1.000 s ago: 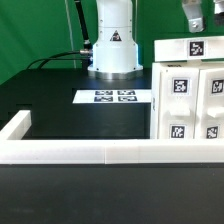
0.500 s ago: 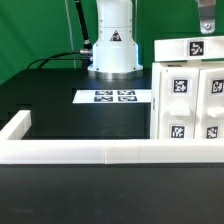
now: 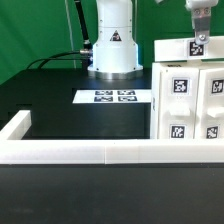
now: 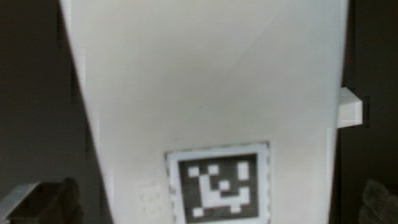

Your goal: Assemble cabinet

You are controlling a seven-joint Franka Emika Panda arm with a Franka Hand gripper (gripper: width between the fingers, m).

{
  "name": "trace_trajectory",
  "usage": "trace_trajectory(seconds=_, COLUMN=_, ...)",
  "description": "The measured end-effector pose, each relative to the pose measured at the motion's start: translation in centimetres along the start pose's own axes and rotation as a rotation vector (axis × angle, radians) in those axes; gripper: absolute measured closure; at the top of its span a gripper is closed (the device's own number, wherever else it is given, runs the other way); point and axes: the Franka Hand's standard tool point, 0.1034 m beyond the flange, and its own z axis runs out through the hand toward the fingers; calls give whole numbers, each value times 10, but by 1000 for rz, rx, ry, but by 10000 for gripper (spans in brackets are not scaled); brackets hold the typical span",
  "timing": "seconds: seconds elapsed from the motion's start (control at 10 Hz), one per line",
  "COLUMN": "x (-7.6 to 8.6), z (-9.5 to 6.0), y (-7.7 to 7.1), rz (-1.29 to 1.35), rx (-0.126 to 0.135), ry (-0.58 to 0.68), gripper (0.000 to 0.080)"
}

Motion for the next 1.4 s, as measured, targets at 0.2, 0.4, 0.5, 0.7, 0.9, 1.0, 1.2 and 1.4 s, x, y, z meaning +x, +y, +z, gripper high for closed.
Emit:
trace_trajectory(seconds=0.2, x=1, z=0, y=1, rz=4, rx=-7, ry=2, gripper=29)
trace_trajectory(seconds=0.4, x=-1, z=0, y=2, rz=35, rx=-8, ry=2, gripper=241)
trace_trajectory(seconds=0.5, x=-2, z=0, y=2, rz=42, rx=-8, ry=2, gripper=241)
trace_trajectory(seconds=0.7, x=-2, z=0, y=2, rz=169, rx=-8, ry=3, gripper=241)
trace_trajectory(seconds=0.9, x=-2, z=0, y=3, rz=412, rx=-14, ry=13, gripper=241)
trace_trajectory(seconds=1.0, x=-3, z=0, y=3, rz=539, rx=-24, ry=28, gripper=239)
trace_trajectory(seconds=1.2, x=-5, z=0, y=1, rz=805, rx=-23, ry=32, gripper=239)
trace_trajectory(seconds=1.4, x=-5, z=0, y=0, rz=1013, rx=-20, ry=35, gripper=239)
